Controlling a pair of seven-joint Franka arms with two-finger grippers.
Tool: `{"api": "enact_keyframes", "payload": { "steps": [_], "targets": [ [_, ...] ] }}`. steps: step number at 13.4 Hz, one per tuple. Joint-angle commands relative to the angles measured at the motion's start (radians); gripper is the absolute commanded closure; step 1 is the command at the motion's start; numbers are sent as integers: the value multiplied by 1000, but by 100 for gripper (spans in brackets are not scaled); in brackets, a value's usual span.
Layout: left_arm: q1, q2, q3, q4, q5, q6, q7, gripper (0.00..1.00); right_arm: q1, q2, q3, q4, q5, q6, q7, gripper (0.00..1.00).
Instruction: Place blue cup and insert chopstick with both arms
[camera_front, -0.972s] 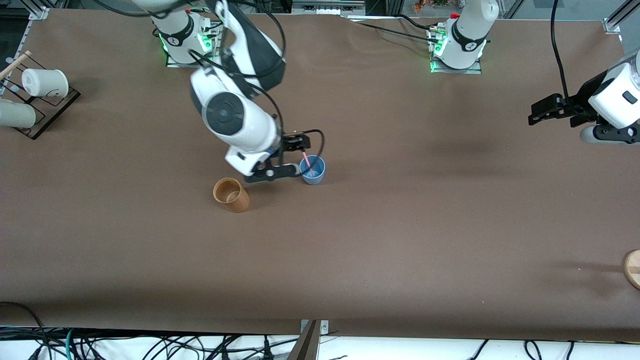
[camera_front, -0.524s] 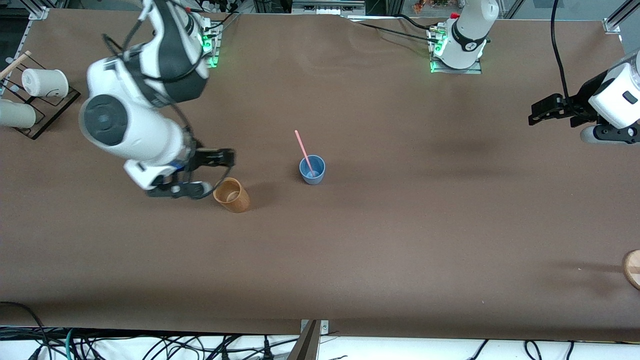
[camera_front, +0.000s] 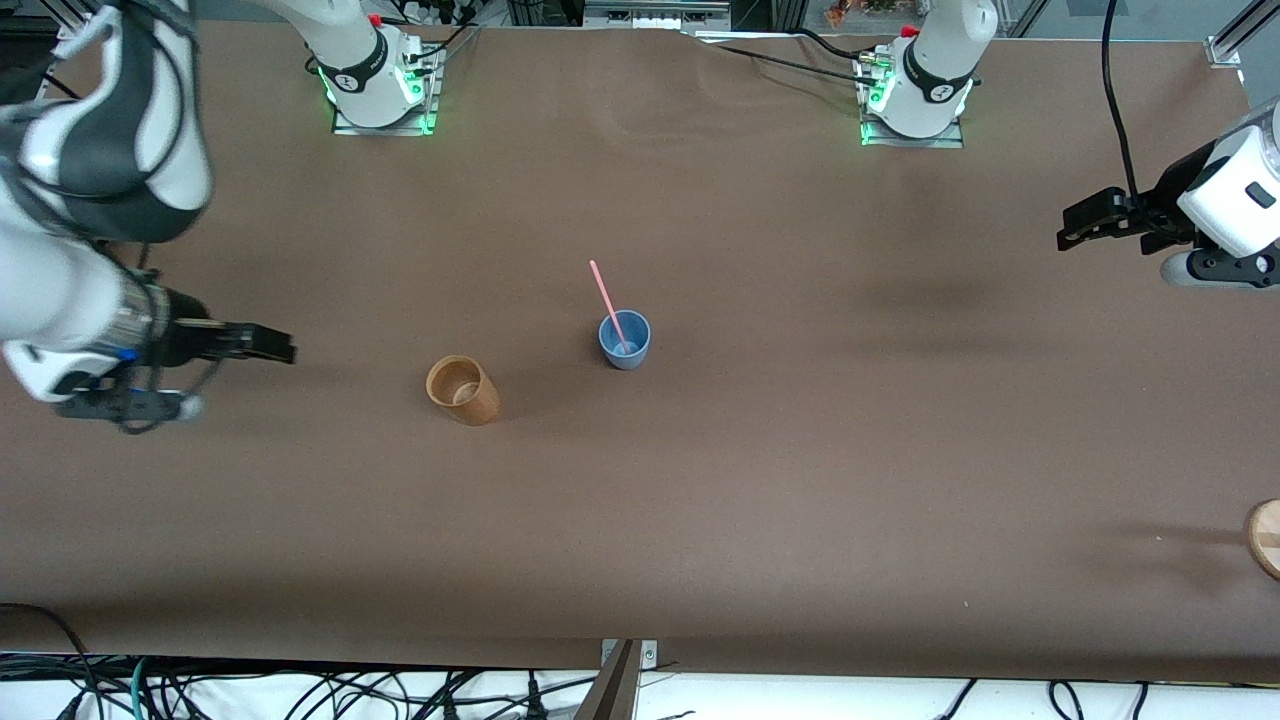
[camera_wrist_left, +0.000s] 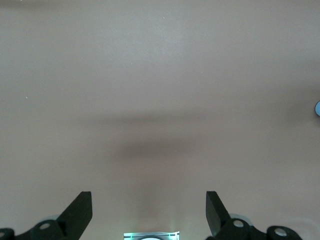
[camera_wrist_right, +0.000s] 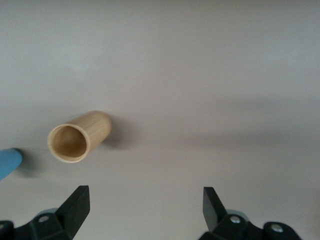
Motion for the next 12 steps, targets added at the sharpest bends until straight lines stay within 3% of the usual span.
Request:
{"api": "enact_keyframes", "payload": {
  "steps": [1,6,7,9,12],
  "targets": [
    [6,-1,-4,1,8,7,25,0,6,-16,-37,80,13,-56,-30,0],
    [6,-1,-4,1,10,10,24,0,16,-53,-82,86,-33,-170,-110,0],
    [6,0,-4,3,7,10,24,0,19,-105,-79,72,-49,-165,-121,0],
    [12,5,-2,6,5,10,24,0,-11,-151,-10,34,-126,-164,-116,0],
    [13,5,-2,7,5,10,24,0,-135,-208,129,-7,-161,-162,-113,0]
  ]
}}
